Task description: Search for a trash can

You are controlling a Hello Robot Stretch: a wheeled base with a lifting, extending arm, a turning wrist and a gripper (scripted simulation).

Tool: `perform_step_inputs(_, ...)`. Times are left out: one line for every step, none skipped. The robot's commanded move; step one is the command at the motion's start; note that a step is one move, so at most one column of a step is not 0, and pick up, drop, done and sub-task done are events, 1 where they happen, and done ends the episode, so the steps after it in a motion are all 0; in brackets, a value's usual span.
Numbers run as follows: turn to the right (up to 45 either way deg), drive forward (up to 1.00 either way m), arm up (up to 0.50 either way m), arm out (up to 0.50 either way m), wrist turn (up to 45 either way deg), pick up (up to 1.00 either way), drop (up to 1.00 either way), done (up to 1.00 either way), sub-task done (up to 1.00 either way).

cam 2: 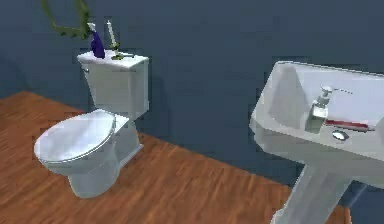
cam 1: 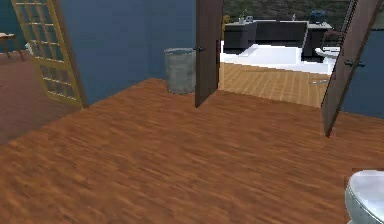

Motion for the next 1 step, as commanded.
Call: perform_step_inputs(0.0,1.0,0.0,0.0,0.0,0.0,0.0,0.0,0.0)
